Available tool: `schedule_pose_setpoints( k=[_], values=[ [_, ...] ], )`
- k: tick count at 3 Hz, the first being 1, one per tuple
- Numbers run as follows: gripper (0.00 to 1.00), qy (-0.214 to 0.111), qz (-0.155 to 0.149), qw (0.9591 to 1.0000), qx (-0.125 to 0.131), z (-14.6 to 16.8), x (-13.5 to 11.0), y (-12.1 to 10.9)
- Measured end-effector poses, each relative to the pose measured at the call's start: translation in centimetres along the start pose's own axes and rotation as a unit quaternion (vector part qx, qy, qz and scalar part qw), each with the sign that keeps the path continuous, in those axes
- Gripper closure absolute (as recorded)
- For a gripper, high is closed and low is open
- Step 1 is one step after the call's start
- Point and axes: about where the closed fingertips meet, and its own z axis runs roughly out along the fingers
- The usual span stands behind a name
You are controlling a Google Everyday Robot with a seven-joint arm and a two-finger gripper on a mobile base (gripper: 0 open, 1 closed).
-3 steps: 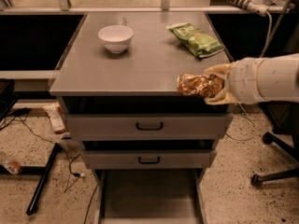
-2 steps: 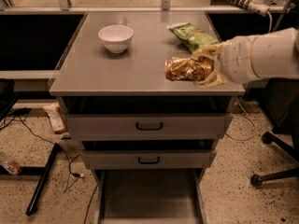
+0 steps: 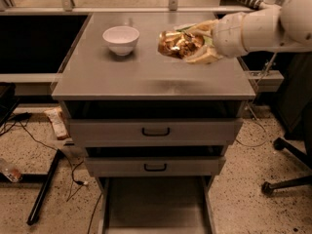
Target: Pick orange can from bottom drawer and place on counter
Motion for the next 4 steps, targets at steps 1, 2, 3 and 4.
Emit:
schedule_pose_setpoints(
  k=[1, 2, 3, 4],
  values=[
    [1.0, -0.005, 0.09, 0.9959, -0.001, 2.5, 1.8, -1.3],
    [1.0, 0.011, 0.159, 0.9871, -0.008, 3.9, 3.3, -1.5],
    [1.0, 0.04, 0.213, 0.9763, -0.012, 5.1, 4.7, -1.3],
    [1.0, 0.077, 0.26, 0.9626, -0.002, 6.0, 6.3, -1.1]
  ],
)
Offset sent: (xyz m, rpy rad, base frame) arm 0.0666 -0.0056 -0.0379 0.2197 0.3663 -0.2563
